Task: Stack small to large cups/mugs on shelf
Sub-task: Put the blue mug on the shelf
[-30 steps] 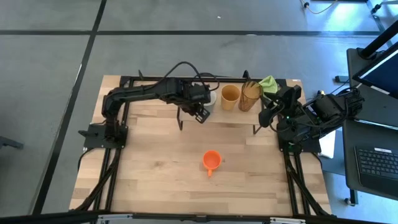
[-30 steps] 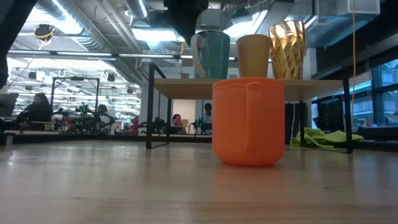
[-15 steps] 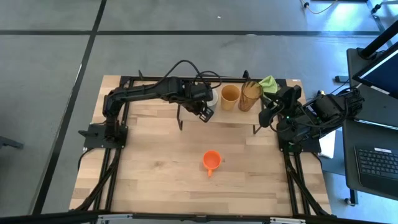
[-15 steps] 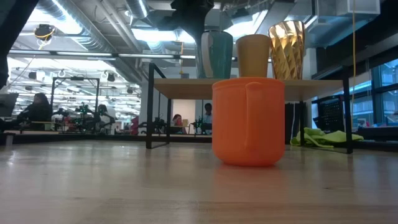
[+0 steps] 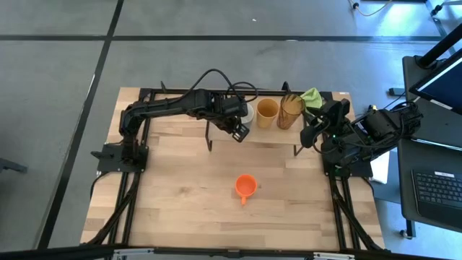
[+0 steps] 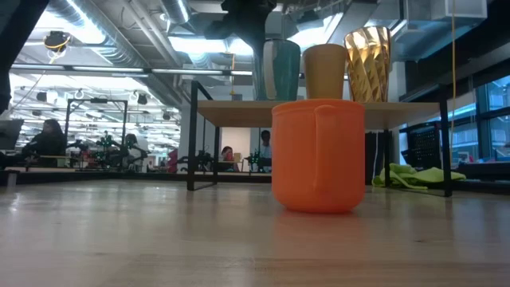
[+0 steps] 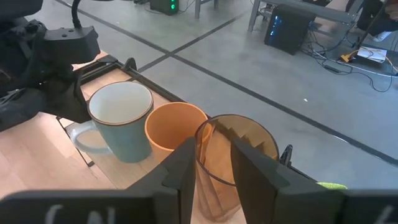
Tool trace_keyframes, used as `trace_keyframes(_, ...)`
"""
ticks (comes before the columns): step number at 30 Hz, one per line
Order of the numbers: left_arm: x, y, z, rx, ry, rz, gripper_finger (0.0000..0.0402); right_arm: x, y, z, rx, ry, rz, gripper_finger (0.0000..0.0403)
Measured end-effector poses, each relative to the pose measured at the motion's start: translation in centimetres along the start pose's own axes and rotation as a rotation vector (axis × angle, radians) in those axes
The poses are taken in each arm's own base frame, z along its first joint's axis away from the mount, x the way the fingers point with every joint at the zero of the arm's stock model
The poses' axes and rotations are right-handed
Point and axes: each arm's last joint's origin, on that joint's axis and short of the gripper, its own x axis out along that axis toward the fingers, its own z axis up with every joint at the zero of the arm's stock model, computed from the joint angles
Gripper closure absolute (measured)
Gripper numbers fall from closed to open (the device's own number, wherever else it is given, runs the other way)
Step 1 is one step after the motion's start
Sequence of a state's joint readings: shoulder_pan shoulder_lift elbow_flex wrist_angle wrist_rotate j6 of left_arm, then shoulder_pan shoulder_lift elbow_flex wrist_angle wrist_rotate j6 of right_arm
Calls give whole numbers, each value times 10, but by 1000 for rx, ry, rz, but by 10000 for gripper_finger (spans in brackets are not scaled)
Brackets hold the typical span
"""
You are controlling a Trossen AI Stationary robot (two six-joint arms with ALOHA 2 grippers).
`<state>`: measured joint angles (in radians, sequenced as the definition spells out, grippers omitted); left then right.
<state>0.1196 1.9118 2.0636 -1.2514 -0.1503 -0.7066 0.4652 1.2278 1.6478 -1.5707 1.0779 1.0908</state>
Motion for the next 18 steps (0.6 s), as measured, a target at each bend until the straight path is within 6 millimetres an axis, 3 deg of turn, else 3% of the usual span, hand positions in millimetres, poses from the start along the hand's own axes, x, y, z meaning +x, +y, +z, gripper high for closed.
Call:
trace_keyframes(6,1,4,3,-3,-3,7,401,0,0,0,1,0,0,299)
trace_keyframes(18,25,0,7,25,34,3,401,0,0,0,8,12,6,299)
